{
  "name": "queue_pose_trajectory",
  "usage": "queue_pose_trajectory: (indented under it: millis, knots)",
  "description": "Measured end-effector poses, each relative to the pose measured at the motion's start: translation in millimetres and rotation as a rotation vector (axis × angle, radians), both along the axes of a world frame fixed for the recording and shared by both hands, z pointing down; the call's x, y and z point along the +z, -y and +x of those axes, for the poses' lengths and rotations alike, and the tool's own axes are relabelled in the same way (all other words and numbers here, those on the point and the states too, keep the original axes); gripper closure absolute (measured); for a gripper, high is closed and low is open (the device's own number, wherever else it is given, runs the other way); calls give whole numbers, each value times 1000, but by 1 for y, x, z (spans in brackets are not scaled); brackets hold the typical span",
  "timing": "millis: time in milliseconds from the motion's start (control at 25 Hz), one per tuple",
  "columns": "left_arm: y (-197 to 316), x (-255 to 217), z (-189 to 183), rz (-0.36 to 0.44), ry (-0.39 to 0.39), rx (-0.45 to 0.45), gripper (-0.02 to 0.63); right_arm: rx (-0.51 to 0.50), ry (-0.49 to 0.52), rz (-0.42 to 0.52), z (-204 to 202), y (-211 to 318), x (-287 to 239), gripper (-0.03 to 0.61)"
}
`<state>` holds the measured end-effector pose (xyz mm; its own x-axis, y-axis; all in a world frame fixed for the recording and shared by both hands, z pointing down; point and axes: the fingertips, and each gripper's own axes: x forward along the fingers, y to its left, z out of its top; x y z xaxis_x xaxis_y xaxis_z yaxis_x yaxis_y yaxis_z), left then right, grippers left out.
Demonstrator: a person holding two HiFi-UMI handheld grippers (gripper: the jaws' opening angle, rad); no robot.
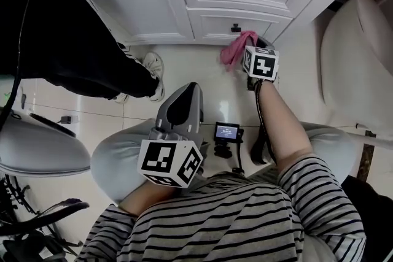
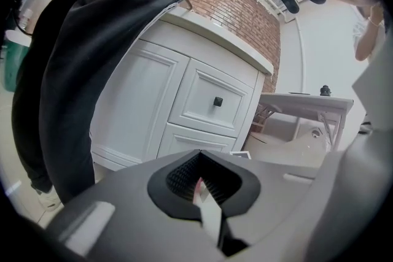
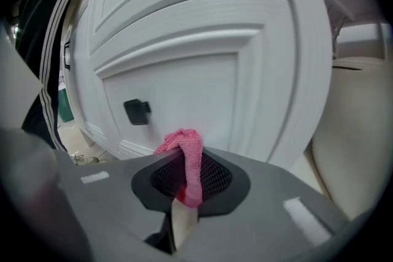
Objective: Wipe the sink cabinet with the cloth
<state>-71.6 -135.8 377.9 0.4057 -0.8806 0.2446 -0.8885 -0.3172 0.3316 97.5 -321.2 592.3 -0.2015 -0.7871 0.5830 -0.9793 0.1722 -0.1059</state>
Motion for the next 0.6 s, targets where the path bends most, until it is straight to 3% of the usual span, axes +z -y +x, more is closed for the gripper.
queue_pose_trajectory:
  millis: [360,600]
  knots:
    - [-3,-5,6,21,40,3,620,170,-45,19,94,-23,-25,537]
    - [-13,-18,13,77,83,2,618,100,20,203,91,-61,-151,535]
